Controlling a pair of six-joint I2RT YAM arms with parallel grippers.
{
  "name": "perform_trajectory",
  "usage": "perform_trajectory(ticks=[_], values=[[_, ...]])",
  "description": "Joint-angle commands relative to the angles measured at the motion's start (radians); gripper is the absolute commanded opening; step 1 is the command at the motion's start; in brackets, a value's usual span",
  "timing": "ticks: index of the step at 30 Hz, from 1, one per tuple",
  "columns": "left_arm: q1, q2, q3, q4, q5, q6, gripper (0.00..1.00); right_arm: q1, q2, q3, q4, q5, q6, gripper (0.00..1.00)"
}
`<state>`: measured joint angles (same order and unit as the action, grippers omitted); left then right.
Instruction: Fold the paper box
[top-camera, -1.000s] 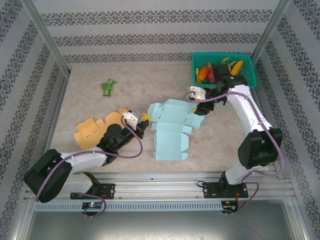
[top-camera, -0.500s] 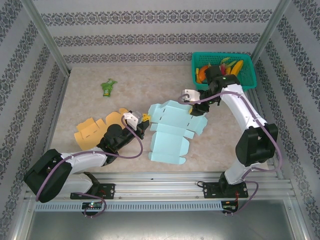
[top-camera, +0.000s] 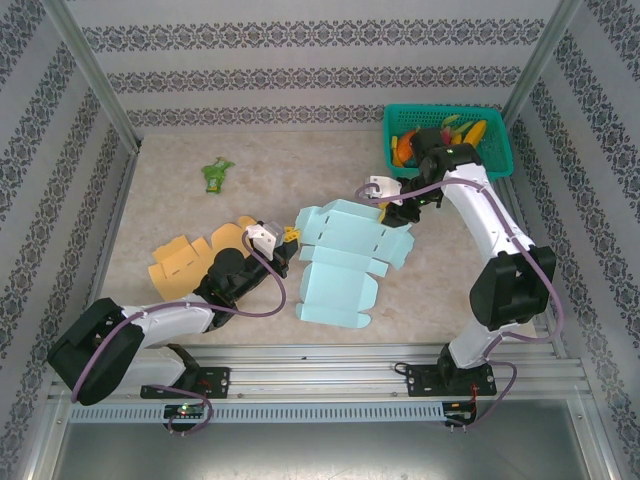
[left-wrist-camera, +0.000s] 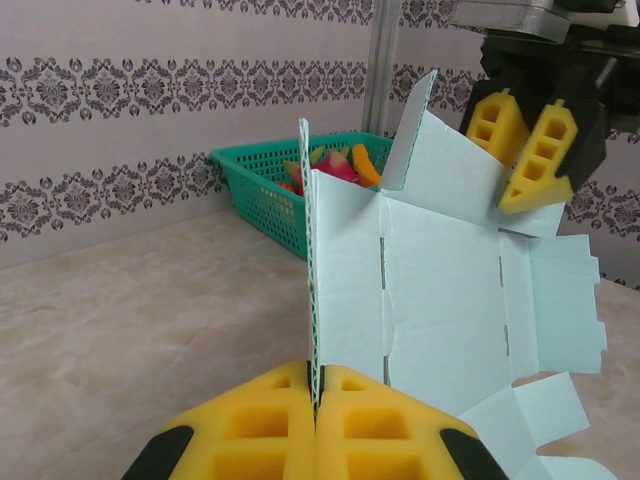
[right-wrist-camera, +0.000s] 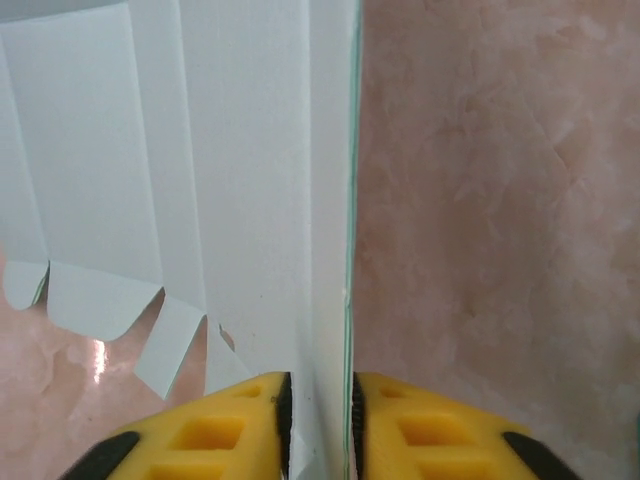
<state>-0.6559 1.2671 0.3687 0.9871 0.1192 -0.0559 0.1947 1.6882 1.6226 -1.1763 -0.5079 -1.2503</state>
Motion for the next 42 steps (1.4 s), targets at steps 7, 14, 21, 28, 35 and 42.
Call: perform_trajectory(ticks=[7,14,21,28,35,42], values=[[-0.016,-0.014,0.041,-0.086,-0.165,-0.097,0.07,0.026,0.013,0.029,-0.026,0.099,0.052,0.0],[-0.019,-0.068,0.076,-0.28,-0.193,-0.305,0.2,0.06,0.022,0.045,0.017,0.268,0.121,0.0],[-0.101,-0.114,0.142,-0.42,-0.127,-0.403,0.2,0.093,0.03,0.057,0.054,0.377,0.162,0.0],[-0.185,-0.014,0.254,-0.483,-0.111,-0.459,0.16,0.104,0.016,0.02,0.073,0.376,0.164,0.0],[-0.155,0.192,0.378,-0.52,-0.104,-0.489,0.1,0.108,-0.036,-0.057,0.105,0.341,0.122,0.0],[-0.058,0.243,0.407,-0.535,-0.067,-0.544,0.08,0.107,-0.084,-0.112,0.122,0.311,0.089,0.0]])
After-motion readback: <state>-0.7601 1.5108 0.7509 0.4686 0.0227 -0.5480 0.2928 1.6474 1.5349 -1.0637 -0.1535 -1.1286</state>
